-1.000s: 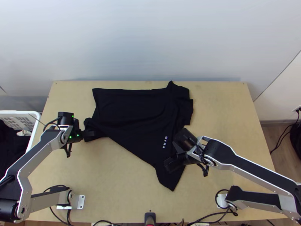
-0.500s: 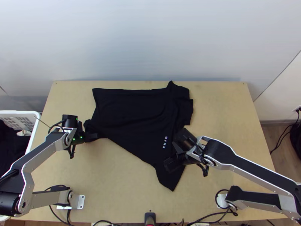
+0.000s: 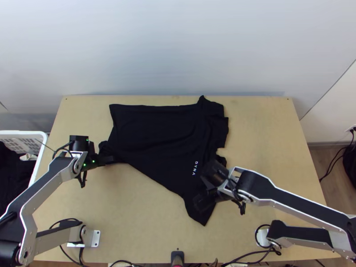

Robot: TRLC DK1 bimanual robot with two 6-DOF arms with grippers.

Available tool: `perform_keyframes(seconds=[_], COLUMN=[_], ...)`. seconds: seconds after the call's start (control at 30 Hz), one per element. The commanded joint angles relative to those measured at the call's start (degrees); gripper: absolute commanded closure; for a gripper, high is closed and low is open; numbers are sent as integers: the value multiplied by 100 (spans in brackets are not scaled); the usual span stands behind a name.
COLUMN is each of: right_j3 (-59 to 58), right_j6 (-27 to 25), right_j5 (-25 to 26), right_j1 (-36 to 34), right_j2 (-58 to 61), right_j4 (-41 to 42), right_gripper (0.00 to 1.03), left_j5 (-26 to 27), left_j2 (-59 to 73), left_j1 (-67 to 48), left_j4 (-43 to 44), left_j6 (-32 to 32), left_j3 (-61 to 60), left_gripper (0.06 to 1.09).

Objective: Fold the t-shirt

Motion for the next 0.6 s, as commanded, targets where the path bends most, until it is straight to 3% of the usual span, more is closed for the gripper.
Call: perform_keyframes(seconds=[0.0, 0.23, 0.57], right_j3=[-65, -56, -127], right_j6=[-107, -230, -168], right_j5=[1, 133, 546], right_j1=[433, 898, 898], right_j2=[178, 688, 1418], right_j4=[21, 311, 926], right_gripper=[10, 10, 10], left_j5=[16, 16, 16], left_j2=[-373, -443, -557], left_j1=[16, 25, 42], left_j4=[-317, -492, -563], left_j6=[-56, -109, -153], left_j3=[262, 447, 473], left_gripper=[105, 105, 105])
